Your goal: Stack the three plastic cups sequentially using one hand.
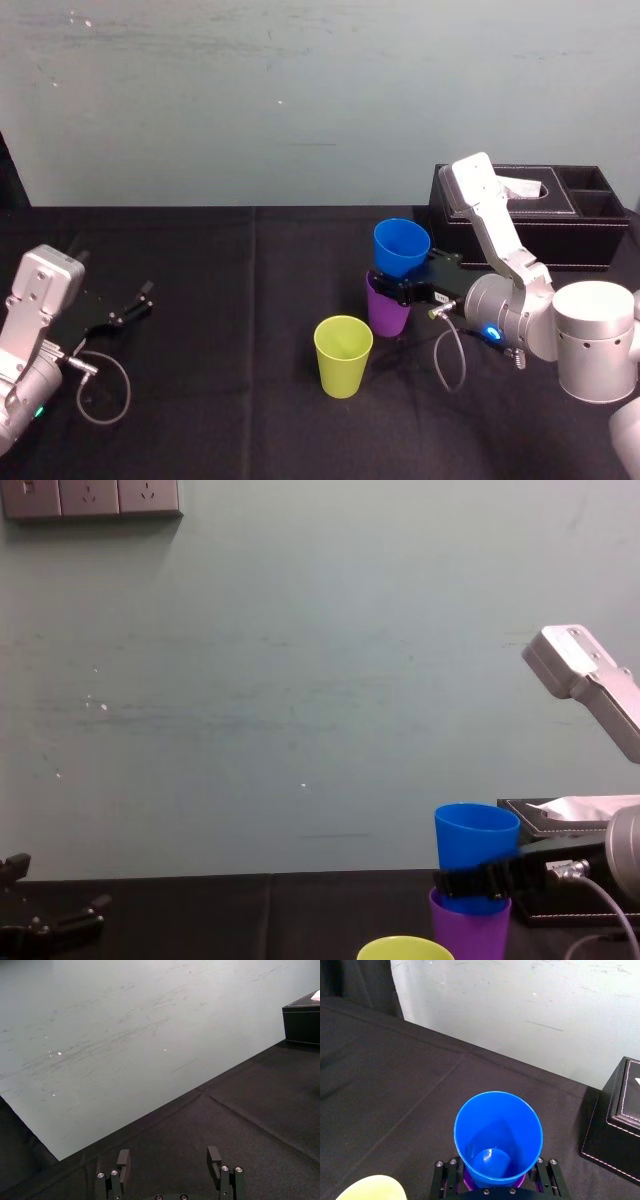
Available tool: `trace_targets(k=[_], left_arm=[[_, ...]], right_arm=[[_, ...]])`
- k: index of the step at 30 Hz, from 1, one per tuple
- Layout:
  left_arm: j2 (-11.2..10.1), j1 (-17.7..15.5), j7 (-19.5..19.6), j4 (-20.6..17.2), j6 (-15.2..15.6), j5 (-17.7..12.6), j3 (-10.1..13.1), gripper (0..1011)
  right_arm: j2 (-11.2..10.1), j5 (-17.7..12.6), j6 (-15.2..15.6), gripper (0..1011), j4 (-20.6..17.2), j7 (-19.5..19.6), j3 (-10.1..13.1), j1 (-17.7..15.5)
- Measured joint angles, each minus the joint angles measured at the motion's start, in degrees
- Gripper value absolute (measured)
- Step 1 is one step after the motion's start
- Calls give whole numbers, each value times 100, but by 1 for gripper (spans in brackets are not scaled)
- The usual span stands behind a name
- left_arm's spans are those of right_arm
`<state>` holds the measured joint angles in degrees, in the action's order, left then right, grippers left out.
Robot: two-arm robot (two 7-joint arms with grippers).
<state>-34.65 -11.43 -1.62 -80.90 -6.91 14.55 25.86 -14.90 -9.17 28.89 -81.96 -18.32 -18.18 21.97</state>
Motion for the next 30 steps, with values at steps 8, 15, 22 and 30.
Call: trace_targets(k=[8, 15, 22, 30], left_arm=[[0, 0, 0, 0, 0, 0, 0, 1000], [0, 0, 0, 0, 0, 0, 0, 1000], [0, 0, 0, 0, 0, 0, 0, 1000], [0, 0, 0, 0, 0, 0, 0, 1000]], right_arm=[[-1, -2, 5, 703, -13, 0, 5, -7], [-4, -4, 14, 880, -26, 8, 9, -10], [-5, -4, 20, 1004, -33, 15, 14, -14], [-5, -4, 26, 1004, -38, 21, 15, -17]])
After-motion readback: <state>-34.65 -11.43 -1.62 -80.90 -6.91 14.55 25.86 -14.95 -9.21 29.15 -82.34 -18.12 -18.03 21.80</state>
